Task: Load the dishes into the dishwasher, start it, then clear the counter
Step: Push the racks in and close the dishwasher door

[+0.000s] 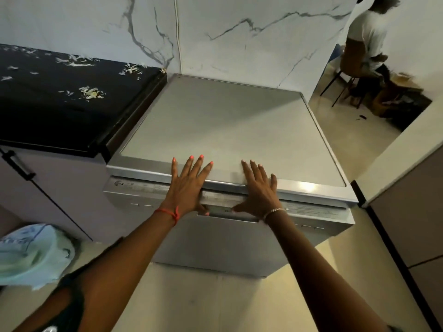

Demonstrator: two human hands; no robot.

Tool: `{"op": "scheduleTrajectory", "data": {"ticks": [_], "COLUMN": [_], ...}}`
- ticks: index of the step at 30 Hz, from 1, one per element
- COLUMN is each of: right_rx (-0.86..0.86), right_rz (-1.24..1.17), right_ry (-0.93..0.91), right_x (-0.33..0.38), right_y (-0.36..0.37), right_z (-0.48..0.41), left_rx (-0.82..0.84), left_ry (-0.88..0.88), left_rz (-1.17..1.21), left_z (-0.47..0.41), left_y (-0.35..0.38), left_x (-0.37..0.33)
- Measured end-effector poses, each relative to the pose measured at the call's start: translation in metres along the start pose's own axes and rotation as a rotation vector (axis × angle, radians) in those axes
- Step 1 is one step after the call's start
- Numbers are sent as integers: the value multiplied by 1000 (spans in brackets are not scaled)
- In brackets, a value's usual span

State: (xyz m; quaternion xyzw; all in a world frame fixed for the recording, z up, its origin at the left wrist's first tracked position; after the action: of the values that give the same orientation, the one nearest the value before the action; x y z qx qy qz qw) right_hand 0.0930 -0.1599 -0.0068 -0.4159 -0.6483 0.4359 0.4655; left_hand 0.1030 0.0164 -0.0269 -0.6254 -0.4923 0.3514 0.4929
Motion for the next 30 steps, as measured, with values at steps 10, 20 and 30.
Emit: {"op": "scheduleTrajectory", "data": {"ticks": [10,20,30], "right_rx": [89,-52,-51], "right_rz": [220,320,273], "right_ry": [-81,-70,-22], "right_x": [1,7,10], "right_y": [1,10,11], "right_z": [-12,-10,-15], "left_rx": [-52,-207,-294], "left_ry": [-2,-62,-74], "left_rz": [41,72,101], "left_z": [0,-2,-3], "left_y": [-5,0,7], "left_x": [-2,-5,-5]}}
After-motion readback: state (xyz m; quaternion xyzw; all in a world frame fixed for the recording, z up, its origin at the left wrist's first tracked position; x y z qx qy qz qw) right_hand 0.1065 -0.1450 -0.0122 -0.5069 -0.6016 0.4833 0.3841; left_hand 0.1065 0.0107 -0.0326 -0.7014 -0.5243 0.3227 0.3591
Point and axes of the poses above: each hand's wrist, its own z-axis away from the middle knuckle, its own y-axis out of the palm, x = y × z, the point moved 3 cm from there along -z, towards the middle knuckle, and after that the axes turned 13 degrees about -x, right-handed, at the moved point
